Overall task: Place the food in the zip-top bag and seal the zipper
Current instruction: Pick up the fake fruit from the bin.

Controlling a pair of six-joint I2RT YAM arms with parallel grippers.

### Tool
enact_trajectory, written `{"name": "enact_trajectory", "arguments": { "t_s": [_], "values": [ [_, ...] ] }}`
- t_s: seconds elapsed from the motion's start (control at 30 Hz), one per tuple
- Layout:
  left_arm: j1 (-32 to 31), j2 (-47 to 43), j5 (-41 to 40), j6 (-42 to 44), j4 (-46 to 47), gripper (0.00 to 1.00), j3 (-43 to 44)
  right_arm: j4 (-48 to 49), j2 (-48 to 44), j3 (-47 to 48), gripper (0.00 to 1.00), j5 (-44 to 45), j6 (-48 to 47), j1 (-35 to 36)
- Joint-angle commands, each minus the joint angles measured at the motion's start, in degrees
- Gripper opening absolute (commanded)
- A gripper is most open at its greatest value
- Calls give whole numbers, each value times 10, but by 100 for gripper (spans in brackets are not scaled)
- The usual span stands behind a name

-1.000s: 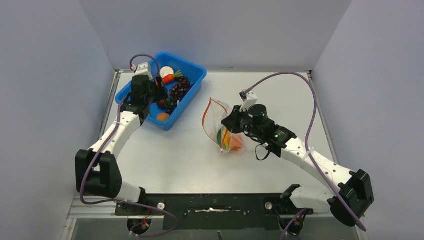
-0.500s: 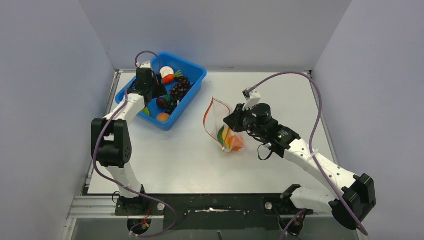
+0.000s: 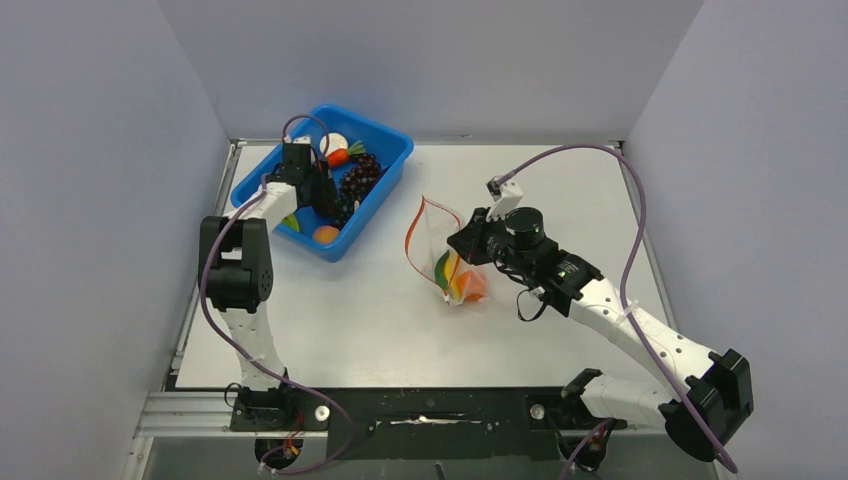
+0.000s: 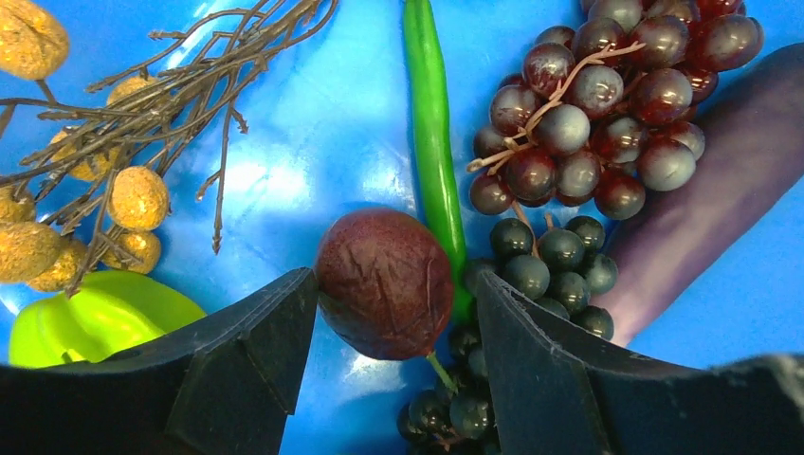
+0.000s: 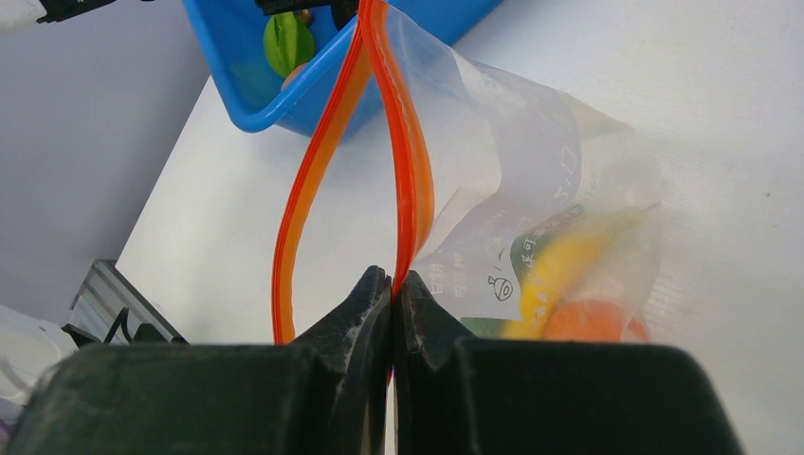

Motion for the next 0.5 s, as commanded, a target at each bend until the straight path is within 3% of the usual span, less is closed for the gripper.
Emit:
{"name": "enact_trajectory", "arguments": {
  "t_s": [0.0, 0.17, 0.47],
  "values": [
    [4, 20, 11, 15, -12, 61, 43, 19, -20, 30, 0, -4, -9, -3],
    [4, 42, 8, 22, -23, 58, 55, 17, -24, 31, 0, 1, -10, -4],
    [4, 17, 8, 32, -33, 42, 59, 19, -21, 32, 0, -4, -5, -4]
  ]
}}
